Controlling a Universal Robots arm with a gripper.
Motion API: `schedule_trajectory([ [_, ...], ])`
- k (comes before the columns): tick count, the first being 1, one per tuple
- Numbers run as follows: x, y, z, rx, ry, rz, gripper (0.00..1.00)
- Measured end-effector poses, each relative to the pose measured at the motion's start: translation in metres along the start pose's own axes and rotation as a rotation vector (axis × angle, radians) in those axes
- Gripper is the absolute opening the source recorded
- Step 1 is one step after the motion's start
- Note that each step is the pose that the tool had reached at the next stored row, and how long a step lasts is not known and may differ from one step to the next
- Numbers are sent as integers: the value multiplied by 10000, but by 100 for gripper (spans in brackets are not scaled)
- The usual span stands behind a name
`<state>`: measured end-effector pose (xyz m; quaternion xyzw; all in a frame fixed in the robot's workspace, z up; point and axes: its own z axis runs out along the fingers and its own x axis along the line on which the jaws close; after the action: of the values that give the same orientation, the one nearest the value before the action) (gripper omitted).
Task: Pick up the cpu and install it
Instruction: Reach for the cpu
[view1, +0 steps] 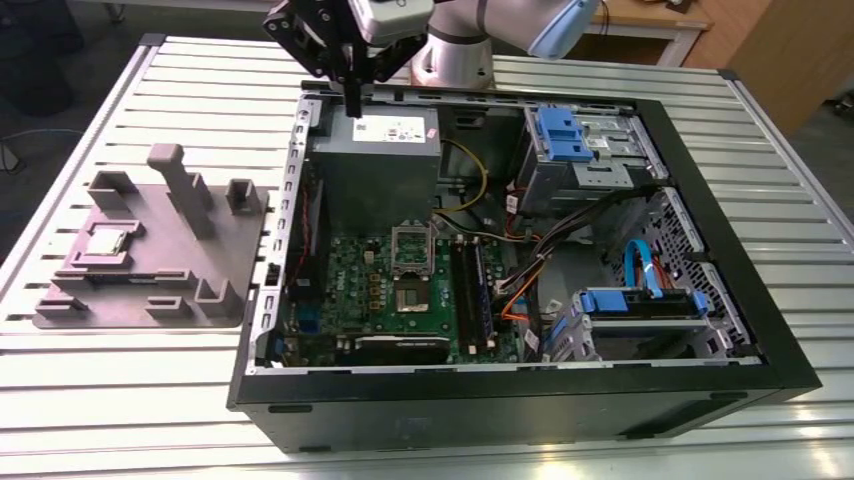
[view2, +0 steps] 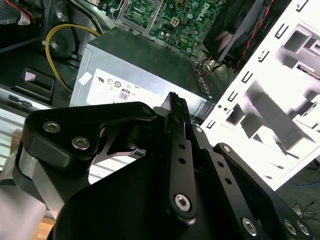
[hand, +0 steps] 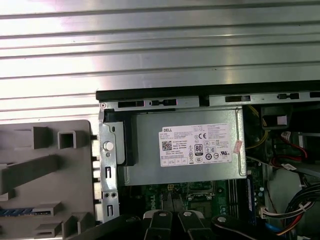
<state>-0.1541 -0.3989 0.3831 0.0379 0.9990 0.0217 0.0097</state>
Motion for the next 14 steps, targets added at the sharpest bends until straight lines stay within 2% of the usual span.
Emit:
schedule_trajectory([
  [1, 2, 0, 0, 1, 1, 0, 10],
  [2, 46, -4, 18, 3, 35, 2, 10],
  [3, 53, -6, 45, 8, 97, 4, 10],
  [14, 80, -8, 44, 8, 97, 4, 10],
])
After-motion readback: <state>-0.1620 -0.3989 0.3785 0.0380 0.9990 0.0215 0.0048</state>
